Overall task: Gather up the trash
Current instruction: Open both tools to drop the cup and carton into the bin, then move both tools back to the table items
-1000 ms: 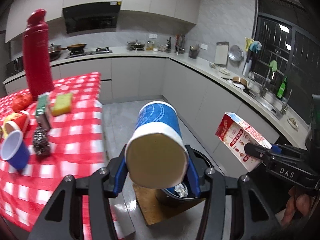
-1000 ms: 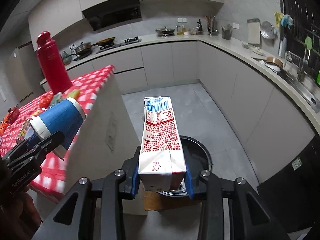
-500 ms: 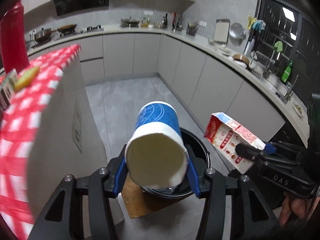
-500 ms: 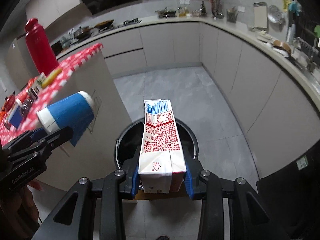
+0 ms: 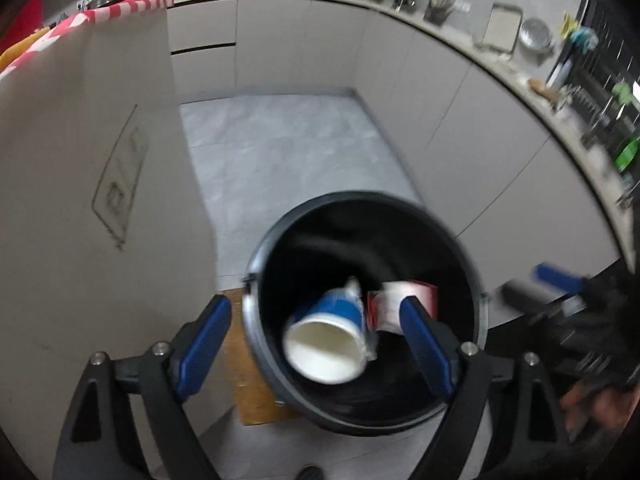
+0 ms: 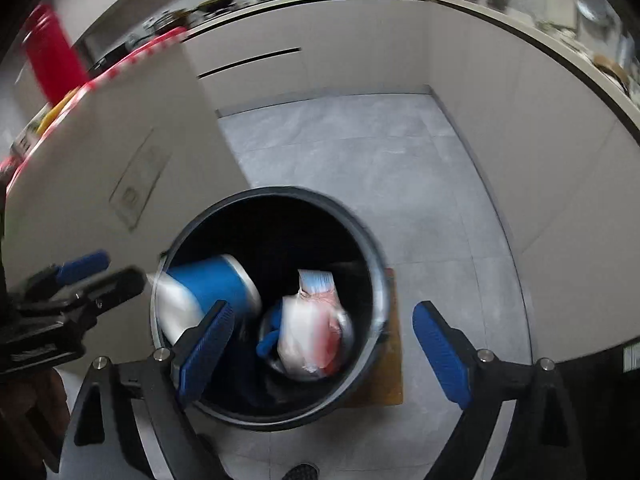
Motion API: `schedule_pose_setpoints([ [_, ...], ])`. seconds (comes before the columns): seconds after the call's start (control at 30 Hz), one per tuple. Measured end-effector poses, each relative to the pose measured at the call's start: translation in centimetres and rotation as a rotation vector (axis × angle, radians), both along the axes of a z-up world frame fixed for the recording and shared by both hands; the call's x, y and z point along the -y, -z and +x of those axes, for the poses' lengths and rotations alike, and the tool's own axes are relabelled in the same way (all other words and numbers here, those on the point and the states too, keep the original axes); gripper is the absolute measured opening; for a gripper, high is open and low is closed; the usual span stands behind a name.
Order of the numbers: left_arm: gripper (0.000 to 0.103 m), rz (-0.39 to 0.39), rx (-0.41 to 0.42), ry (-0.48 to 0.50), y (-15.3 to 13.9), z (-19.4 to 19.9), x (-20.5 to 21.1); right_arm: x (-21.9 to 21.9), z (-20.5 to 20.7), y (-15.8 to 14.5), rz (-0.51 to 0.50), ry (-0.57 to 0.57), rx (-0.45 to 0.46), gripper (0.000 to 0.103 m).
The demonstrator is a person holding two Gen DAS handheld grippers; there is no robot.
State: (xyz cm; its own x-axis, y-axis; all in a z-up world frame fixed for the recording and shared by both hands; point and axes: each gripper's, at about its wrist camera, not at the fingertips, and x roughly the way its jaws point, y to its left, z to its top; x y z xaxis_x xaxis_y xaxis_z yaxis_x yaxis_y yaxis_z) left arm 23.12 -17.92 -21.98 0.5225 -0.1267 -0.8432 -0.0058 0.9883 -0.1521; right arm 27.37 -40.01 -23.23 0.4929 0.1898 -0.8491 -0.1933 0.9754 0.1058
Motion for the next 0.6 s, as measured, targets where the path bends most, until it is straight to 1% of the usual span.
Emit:
schedule_pose_setpoints([
  [0.07,0.088,0.022,0.000,-0.005,0.1,-0.5,-0.2,1.3,0.1,0.1,-0.011,0.042,0.005,0.094],
  [0.1,0.090,0.031,0.006,-0.007,0.0,-0.9,-0.1,1.7,0.1,0.3,-0.029,0.062,0.004,0.100],
  [0.13,0.097,0.041,0.008,-0.011,0.0,-1.1,0.1,1.8,0.1,0.7,-0.050,0.073,-0.011,0.103],
  [0.17,0.100,0.054,0.004,-0.012,-0.1,-1.2,0.4,1.9,0.2,1.0,-0.061,0.073,-0.027,0.103],
  [0.2,0.101,0.065,0.007,-0.006,-0.1,-1.6,0.8,1.9,0.1,1.5,-0.070,0.071,-0.044,0.103],
  [0.27,0.101,0.086,0.014,0.009,-0.4,-1.8,1.1,1.9,-0.4,1.6,-0.064,0.072,-0.045,0.103],
  [0.3,0.101,0.091,0.021,0.019,-0.9,-2.0,1.3,1.9,-0.6,1.4,-0.070,0.076,-0.041,0.103],
  [0.33,0.101,0.095,0.030,0.025,-1.4,-1.5,1.2,1.9,-0.9,1.1,-0.073,0.084,-0.033,0.103],
  [0.47,0.101,0.107,0.074,0.055,-3.4,-2.5,1.8,1.7,-1.7,-0.5,-0.055,0.112,-0.001,0.103],
  [0.6,0.101,0.100,0.105,0.059,-5.2,-3.0,1.6,1.4,-2.9,-2.7,-0.053,0.112,0.035,0.103],
])
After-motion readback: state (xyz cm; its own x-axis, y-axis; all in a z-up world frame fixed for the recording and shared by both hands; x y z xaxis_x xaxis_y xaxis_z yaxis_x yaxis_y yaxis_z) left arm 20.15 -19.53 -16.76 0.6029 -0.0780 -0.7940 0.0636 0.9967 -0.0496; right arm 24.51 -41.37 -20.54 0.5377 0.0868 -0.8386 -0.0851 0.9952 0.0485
